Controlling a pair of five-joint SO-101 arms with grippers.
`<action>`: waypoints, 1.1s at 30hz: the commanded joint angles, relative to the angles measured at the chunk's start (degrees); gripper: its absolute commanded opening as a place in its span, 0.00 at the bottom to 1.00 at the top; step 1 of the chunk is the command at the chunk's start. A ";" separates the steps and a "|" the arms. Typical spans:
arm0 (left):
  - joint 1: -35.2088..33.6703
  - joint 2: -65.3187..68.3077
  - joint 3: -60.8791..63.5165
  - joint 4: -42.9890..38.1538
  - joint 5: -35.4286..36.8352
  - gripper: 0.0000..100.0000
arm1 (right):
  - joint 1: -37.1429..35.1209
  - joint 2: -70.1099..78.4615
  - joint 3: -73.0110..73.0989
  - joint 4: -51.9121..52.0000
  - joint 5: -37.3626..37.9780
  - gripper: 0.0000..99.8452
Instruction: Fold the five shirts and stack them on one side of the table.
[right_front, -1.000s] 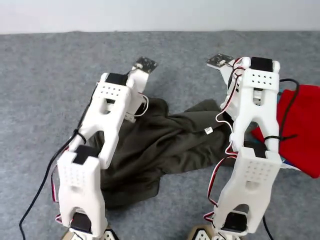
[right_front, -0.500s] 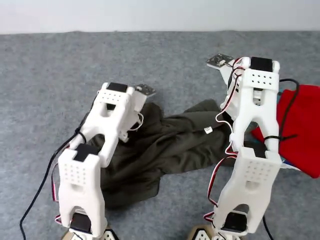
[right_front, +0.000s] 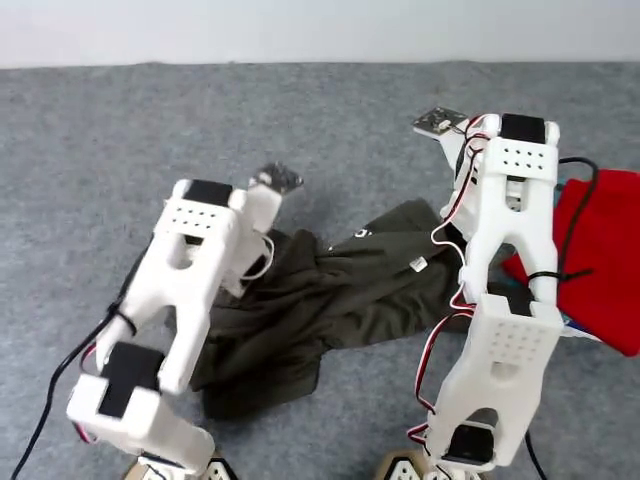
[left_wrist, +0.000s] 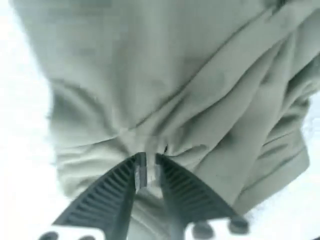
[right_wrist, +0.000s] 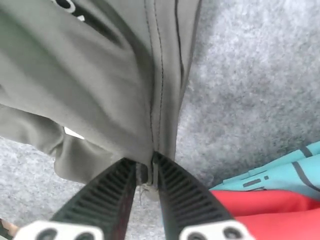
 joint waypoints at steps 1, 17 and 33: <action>-0.53 -3.78 -7.60 -0.09 -0.09 0.10 | -1.80 -1.19 -3.25 2.24 -0.62 0.01; -5.89 34.11 -54.55 10.02 -0.26 0.16 | -1.80 -1.19 -2.99 2.24 -2.64 0.01; -6.68 59.08 -75.47 13.36 0.00 0.17 | -1.54 -0.84 -2.99 2.33 -2.64 0.01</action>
